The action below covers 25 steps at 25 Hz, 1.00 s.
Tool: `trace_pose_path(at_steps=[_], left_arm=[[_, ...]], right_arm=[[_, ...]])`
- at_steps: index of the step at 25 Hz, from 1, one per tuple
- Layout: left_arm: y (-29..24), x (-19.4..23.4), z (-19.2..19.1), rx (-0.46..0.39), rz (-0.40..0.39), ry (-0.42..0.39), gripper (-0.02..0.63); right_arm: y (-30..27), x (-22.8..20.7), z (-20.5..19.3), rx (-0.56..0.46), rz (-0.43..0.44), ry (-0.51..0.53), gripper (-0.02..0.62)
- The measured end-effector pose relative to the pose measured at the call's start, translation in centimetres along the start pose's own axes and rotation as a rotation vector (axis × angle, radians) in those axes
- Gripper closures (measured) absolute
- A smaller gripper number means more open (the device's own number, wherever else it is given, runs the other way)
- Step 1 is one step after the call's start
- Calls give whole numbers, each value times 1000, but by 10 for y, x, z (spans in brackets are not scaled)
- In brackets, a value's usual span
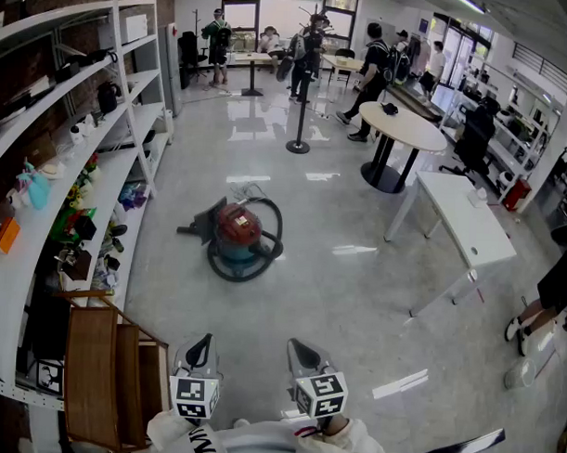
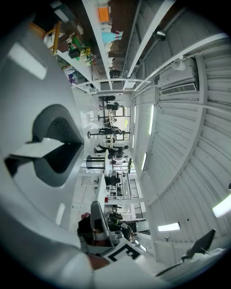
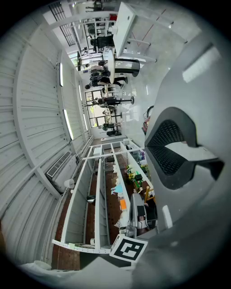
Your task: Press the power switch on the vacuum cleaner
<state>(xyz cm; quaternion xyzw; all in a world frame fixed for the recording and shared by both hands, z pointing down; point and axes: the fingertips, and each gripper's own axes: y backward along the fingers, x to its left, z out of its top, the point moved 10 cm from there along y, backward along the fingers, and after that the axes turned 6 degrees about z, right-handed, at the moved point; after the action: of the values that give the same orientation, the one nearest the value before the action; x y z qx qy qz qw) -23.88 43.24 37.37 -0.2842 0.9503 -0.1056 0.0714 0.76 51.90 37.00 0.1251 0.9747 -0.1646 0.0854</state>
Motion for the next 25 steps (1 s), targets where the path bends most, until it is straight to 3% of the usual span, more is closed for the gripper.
trace_pose_path(at_steps=[25], left_arm=[[21, 15, -10, -3, -5, 13, 606]], right_arm=[[1, 26, -6, -7, 0, -14, 595]])
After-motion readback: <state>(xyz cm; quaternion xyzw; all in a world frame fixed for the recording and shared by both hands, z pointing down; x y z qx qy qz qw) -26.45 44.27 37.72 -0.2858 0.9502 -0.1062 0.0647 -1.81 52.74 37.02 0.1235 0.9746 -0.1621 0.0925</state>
